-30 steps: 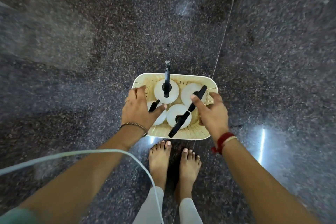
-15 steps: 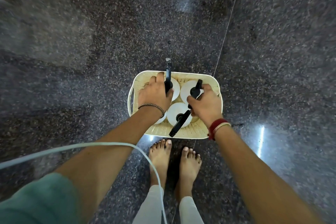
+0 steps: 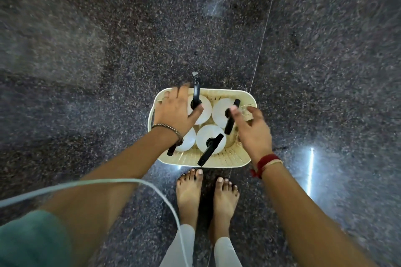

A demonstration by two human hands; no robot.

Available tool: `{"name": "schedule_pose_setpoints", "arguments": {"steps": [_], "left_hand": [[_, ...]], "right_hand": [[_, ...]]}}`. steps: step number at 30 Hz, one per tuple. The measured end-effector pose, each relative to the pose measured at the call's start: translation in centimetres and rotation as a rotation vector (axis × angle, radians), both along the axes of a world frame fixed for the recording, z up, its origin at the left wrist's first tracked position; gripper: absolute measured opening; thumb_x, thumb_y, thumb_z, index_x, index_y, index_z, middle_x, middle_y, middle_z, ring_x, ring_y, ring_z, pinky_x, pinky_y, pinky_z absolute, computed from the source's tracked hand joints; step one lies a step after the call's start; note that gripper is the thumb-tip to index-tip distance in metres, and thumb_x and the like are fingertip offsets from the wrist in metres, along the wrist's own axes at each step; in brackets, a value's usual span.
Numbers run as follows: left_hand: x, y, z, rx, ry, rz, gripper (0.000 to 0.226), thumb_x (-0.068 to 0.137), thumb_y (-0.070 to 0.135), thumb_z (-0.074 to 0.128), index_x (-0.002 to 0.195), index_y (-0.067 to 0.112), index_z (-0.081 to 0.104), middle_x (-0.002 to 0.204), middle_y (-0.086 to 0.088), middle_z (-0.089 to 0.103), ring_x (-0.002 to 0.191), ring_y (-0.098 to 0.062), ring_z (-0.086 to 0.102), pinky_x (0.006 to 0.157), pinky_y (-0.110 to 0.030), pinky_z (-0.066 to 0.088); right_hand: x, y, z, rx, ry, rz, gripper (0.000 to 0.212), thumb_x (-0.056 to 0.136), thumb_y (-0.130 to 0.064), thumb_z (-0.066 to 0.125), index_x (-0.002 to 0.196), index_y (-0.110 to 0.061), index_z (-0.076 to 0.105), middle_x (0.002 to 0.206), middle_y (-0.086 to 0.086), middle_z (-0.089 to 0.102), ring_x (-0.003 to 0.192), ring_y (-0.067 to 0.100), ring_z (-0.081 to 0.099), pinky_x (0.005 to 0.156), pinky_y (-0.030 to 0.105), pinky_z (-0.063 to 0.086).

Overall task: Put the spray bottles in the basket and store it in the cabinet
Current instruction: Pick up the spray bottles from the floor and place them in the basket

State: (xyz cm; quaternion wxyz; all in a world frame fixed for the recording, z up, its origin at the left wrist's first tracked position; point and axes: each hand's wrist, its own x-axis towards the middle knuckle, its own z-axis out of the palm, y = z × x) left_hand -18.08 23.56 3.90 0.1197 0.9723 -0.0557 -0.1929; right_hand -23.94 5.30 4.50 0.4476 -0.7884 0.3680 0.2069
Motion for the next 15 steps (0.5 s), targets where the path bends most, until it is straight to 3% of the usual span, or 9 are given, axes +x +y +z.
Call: {"name": "schedule_pose_setpoints", "arguments": {"steps": [3,6,8,10,11,13,15], "left_hand": [[0.5,2.7,0.2,-0.028,-0.158,0.089,0.068,0.086,0.062,0.032,0.134,0.015,0.037,0.128,-0.016,0.047,0.122,-0.033,0.044,0.097,-0.052,0.040],[0.9,5.6,-0.9,-0.069,-0.120,0.300,0.069,0.082,0.053,0.051,0.135,0.011,0.036,0.134,-0.019,0.042,0.128,-0.037,0.037,0.105,-0.054,0.033],[0.7,6.9,-2.1,-0.138,0.127,0.623,0.081,0.077,0.047,0.066,0.139,0.008,0.030,0.140,-0.022,0.037,0.130,-0.040,0.036,0.106,-0.053,0.035],[-0.1,7.4,-3.0,-0.218,0.440,0.849,0.082,0.076,0.042,0.071,0.140,0.008,0.031,0.141,-0.020,0.041,0.124,-0.036,0.047,0.099,-0.047,0.045],[-0.7,7.5,-3.3,-0.276,0.553,0.874,0.071,0.077,0.037,0.071,0.134,0.008,0.041,0.135,-0.019,0.051,0.109,-0.031,0.058,0.084,-0.040,0.052],[-2.0,7.4,-4.2,-0.380,0.622,0.914,0.037,0.081,0.024,0.070,0.111,0.006,0.060,0.115,-0.019,0.066,0.072,-0.020,0.062,0.055,-0.026,0.048],[-2.8,7.2,-5.0,-0.415,0.607,0.987,0.021,0.084,0.016,0.066,0.102,0.005,0.063,0.106,-0.021,0.068,0.066,-0.021,0.061,0.057,-0.029,0.050]], "right_hand": [[-0.3,-1.5,0.7,-0.204,-0.260,-0.115,0.071,0.082,-0.066,0.049,0.137,-0.023,0.035,0.123,0.004,0.052,0.105,0.016,0.054,0.086,0.033,0.044],[-0.3,-3.3,0.2,-0.280,-0.392,-0.146,0.075,0.082,-0.059,0.056,0.143,-0.027,0.026,0.142,0.011,0.032,0.117,0.012,0.039,0.095,0.032,0.034],[-0.2,-4.5,-1.3,-0.212,-0.253,-0.157,0.084,0.079,-0.054,0.064,0.146,-0.027,0.021,0.149,0.013,0.024,0.129,0.022,0.035,0.103,0.036,0.030],[-0.2,-5.1,-3.0,0.028,0.005,-0.206,0.090,0.077,-0.047,0.070,0.148,-0.027,0.016,0.153,0.013,0.024,0.136,0.030,0.033,0.110,0.048,0.030],[-0.3,-5.1,-3.8,0.186,0.124,-0.259,0.089,0.078,-0.041,0.071,0.148,-0.026,0.017,0.150,0.012,0.032,0.132,0.031,0.039,0.106,0.053,0.035],[-0.9,-4.6,-5.0,0.425,0.314,-0.339,0.073,0.081,-0.026,0.070,0.142,-0.021,0.030,0.136,0.013,0.052,0.114,0.032,0.056,0.090,0.055,0.049],[-1.4,-4.2,-6.0,0.475,0.388,-0.324,0.047,0.085,-0.009,0.062,0.129,-0.015,0.048,0.121,0.016,0.062,0.099,0.031,0.063,0.074,0.046,0.055]]}}
